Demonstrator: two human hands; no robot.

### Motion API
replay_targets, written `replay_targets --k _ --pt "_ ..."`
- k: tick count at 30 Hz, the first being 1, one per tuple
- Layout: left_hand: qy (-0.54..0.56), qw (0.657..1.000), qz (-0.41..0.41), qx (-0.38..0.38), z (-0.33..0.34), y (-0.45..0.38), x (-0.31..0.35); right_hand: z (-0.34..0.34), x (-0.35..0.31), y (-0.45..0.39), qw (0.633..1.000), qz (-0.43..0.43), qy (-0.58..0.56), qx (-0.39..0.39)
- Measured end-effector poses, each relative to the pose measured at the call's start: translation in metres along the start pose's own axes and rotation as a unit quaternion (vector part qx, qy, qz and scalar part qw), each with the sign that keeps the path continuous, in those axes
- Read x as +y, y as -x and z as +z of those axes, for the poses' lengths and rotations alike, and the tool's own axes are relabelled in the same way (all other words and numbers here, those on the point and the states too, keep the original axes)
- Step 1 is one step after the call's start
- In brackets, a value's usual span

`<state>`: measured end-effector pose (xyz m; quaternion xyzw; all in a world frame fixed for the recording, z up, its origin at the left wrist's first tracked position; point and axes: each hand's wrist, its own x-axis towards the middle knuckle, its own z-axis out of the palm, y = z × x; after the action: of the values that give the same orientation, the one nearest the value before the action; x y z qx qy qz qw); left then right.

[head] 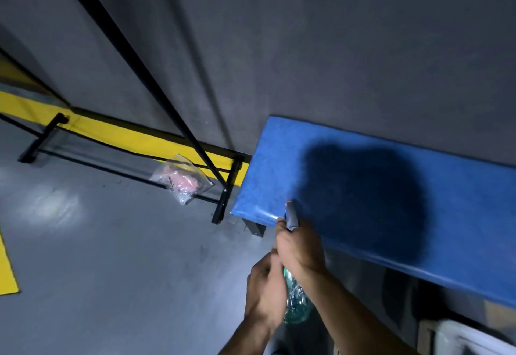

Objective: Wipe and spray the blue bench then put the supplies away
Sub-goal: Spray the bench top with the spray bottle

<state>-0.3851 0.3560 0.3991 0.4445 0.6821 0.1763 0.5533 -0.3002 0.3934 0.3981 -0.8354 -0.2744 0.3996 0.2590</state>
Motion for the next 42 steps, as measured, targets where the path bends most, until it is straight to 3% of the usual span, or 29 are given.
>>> replay_targets --k 7,10,14,18,25,35,42 --pt "0.137 0.985 -0.028 -0.098 0.021 0.007 0.010 -0.021 0.022 0.027 0.993 -0.057 -0.066 0.081" --pt "0.131 0.982 -0.039 -0.131 0.039 0.019 0.011 -0.033 0.044 0.047 0.987 -0.073 -0.073 0.122" --pt "0.100 0.977 -0.054 -0.183 0.066 0.036 0.000 -0.057 0.077 0.051 0.987 -0.013 -0.070 0.145" --pt "0.064 0.980 -0.065 -0.180 0.093 0.052 -0.011 -0.074 0.104 0.053 0.988 -0.008 -0.052 0.144" --pt "0.067 0.979 -0.079 -0.173 0.126 0.075 -0.026 -0.103 0.136 0.058 0.995 0.027 -0.056 0.077" --pt "0.019 0.981 -0.091 -0.168 0.190 0.130 -0.025 -0.166 0.186 0.070 0.980 0.073 -0.085 0.162" --pt "0.014 0.977 -0.120 -0.176 0.236 0.156 -0.025 -0.210 0.217 0.074 0.980 0.108 -0.063 0.157"
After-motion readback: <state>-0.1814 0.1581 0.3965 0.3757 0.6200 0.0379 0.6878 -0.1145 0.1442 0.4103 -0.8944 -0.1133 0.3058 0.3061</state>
